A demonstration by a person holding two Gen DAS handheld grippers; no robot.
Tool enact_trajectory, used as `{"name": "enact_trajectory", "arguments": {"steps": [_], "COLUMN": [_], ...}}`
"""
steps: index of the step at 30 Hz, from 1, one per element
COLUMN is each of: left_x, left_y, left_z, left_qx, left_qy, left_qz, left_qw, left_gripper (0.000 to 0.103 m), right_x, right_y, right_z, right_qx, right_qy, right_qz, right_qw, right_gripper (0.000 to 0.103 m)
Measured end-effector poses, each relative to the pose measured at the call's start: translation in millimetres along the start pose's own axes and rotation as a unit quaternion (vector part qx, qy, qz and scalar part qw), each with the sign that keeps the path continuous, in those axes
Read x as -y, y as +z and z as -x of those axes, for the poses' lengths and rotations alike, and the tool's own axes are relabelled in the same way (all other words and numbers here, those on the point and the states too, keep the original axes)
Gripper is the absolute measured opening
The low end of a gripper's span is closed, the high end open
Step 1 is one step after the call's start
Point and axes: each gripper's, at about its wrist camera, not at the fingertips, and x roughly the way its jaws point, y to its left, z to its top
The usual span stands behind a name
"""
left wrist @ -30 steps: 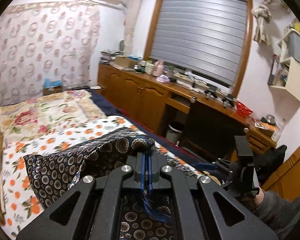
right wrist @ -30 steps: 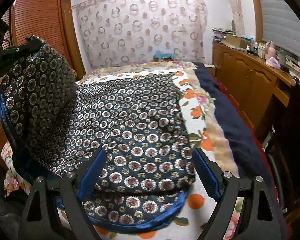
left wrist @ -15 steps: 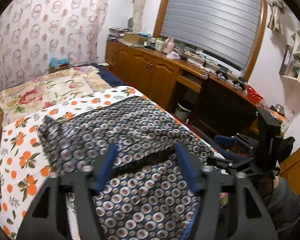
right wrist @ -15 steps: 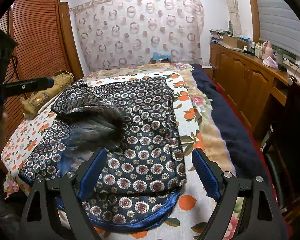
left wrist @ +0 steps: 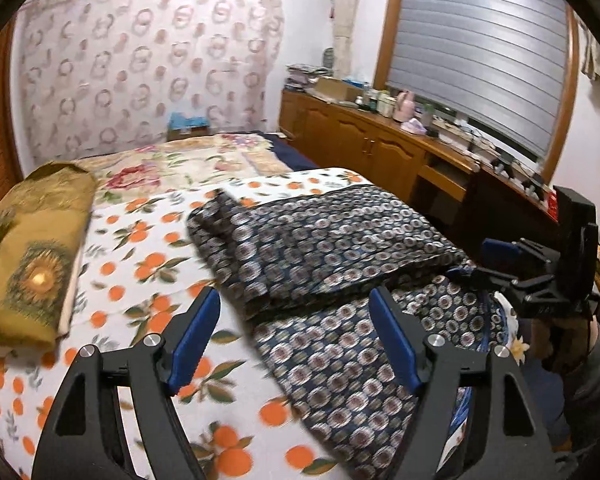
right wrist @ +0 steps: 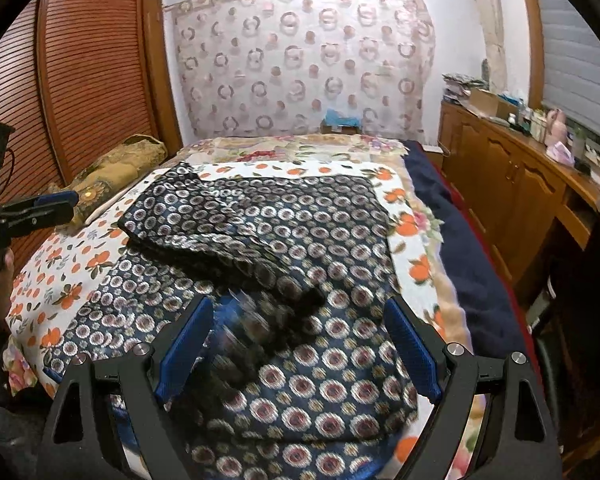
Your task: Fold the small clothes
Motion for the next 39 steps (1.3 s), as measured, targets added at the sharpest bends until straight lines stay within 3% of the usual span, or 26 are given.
{"name": "enact_trajectory", "arguments": {"steps": [6, 10, 13, 18, 21, 25, 30, 39], "left_x": [-14.4, -19.4, -21.9, -26.0, -24.7, -24.2, -22.0, -15.0], "left_y": [-14.4, -18.9, -23.0, -27.0, -28.4, -29.1, -29.5, -29.2], "left_z": [8.6, 10.3, 9.0, 3.5, 3.5, 4.1, 3.3, 2.6], "left_qx": [0.006, 0.007, 0.005, 0.0, -0.001, 0.001, 0.001, 0.002], "left_qy": [0.024, 0.029, 0.034, 0.032, 0.032, 0.033, 0.029, 0.028], "left_qz": [0.005, 0.006, 0.004, 0.015, 0.016, 0.016, 0.016, 0.008], "left_qw": [0.9997, 0.9995, 0.9994, 0.9994, 0.9993, 0.9993, 0.9994, 0.9996], "left_gripper": [0.078, 0.078, 0.078, 0.078, 0.078, 0.078, 0.078, 0.078], "right_x": [-12.4, -13.6, -10.2, -9.4, -3.8, 0.4, 0.7, 8.5], "right_y": [15.0, 17.2, 17.5, 15.6, 16.0, 17.5, 21.1, -4.4], "right_z": [-17.7, -46.7, -65.0, -79.7, -79.0, -54.3, -21.4, -16.4], "right_qx": [-0.01, -0.047, -0.073, -0.085, -0.071, -0.018, 0.031, 0.0], "right_qy": [0.01, 0.015, 0.014, 0.03, 0.049, 0.068, 0.059, 0.009], "right_qz": [0.028, 0.045, 0.058, 0.068, 0.057, 0.038, 0.03, 0.019], "right_qw": [0.999, 0.998, 0.996, 0.994, 0.995, 0.997, 0.997, 1.0], "right_gripper": [0.088, 0.088, 0.08, 0.024, 0.009, 0.006, 0.005, 0.005]}}
